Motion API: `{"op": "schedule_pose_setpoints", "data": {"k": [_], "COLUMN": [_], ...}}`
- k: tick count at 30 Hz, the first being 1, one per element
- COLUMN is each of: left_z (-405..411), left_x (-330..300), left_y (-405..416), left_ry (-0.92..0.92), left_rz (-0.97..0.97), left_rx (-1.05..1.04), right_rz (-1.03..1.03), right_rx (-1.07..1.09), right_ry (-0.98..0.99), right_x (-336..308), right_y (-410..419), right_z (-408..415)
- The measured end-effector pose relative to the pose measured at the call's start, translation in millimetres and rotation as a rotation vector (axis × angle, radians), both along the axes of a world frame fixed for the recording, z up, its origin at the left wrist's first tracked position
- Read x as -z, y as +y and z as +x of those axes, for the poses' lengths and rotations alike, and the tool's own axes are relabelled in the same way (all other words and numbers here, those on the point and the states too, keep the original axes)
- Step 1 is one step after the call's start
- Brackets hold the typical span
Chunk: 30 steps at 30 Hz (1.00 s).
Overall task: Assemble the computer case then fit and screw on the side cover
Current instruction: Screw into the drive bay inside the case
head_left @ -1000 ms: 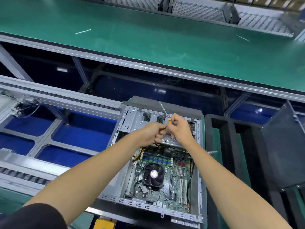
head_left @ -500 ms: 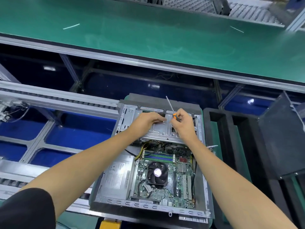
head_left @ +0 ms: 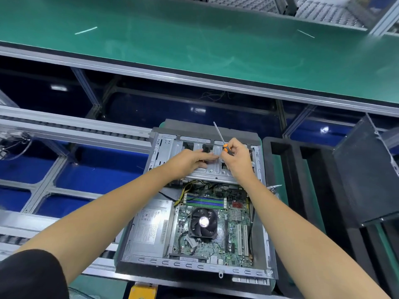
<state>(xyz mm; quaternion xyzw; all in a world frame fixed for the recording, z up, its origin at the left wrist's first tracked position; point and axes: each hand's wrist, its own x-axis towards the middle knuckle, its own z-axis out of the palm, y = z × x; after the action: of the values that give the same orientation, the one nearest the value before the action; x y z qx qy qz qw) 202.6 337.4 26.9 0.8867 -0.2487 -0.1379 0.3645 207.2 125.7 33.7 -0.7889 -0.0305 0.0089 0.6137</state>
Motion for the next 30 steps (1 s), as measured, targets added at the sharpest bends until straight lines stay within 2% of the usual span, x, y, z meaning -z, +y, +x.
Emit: {"op": "schedule_pose_setpoints", "data": {"k": [8, 22, 30], "left_z": [0, -9, -7], "left_x": [-3, -7, -6], "left_y": [2, 0, -1], "left_ry": [0.043, -0.090, -0.063], "left_rz": [-0.078, -0.083, -0.158], "left_rx": [0.030, 0.005, -0.049], "right_rz": [-0.015, -0.010, -0.015], "right_rx": [-0.015, -0.005, 0.006], "right_ry": [-0.004, -0.005, -0.014], "right_x": [5, 1, 4], "right_y": [-1, 1, 0], "right_z": [3, 1, 1]}}
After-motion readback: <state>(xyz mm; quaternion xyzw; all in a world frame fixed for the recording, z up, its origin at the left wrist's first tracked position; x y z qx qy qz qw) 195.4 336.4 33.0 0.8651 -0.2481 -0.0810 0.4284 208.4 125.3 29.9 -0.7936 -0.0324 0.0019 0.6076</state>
